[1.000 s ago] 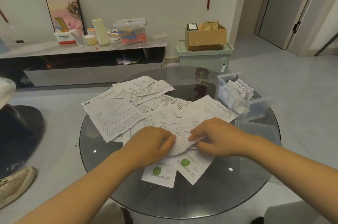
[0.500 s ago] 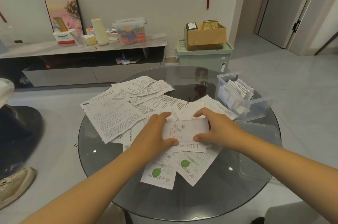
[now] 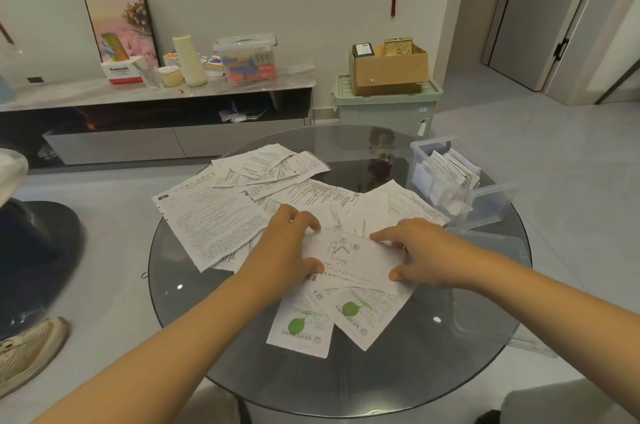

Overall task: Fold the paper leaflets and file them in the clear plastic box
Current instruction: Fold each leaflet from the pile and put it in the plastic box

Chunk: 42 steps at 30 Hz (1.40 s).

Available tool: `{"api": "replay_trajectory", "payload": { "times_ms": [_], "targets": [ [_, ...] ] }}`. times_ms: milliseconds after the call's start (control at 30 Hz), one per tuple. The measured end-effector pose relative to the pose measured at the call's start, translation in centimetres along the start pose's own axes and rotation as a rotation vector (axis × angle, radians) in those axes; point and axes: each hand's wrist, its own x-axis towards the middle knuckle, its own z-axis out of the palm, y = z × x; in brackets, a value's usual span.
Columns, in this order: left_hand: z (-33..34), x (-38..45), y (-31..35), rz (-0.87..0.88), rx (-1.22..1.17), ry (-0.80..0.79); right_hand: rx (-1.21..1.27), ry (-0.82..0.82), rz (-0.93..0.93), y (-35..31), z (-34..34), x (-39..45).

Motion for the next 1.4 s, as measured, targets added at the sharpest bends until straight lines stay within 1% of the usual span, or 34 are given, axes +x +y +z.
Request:
{"api": "replay_trajectory", "payload": {
  "times_ms": [100,200,367,500,600,733,867,1067,1233,1400],
  "targets": [
    [0.3,-0.5,0.8,0.147,0.044,0.007,0.195,0.003,0.013,-0.3,0.1,-1.1],
    [0.7,-1.2,1.4,0.253,0.002,-0.08,0.326,-0.002,0.014,-0.6,0.1,-1.6],
    [0.9,-2.3,2.0,0.286,0.053,-0.289,0.478,-0.189,-0.019,-0.6,0.1,-2.5],
    [0.9,-2.8,2.1,0.297,0.083,-0.322,0.587,-0.238,-0.05,-0.2,-0.2,-2.7],
    [0.8,-2.8,2.2,0.305,0.067,-0.306,0.627,-0.218,-0.099,0.0,-0.3,-2.6],
    [0.5,-2.5,2.3,0.291,-0.011,-0.283,0.673,-0.074,-0.097,-0.4,-0.2,-2.1],
    [0.2,-2.1,2.6,0.237,-0.135,-0.22,0.705,0.098,-0.073,-0.8,0.1,-1.2],
    [0.5,-1.4,2.5,0.099,-0.221,-0.105,0.605,0.222,0.024,-1.0,1.3,0.5],
    [1.0,-1.0,2.0,0.06,-0.217,-0.061,0.457,0.247,0.062,-1.5,2.0,1.6],
    [1.7,-0.8,1.7,0.028,-0.199,-0.062,0.357,0.208,0.11,-1.6,2.7,1.9]
  ]
}}
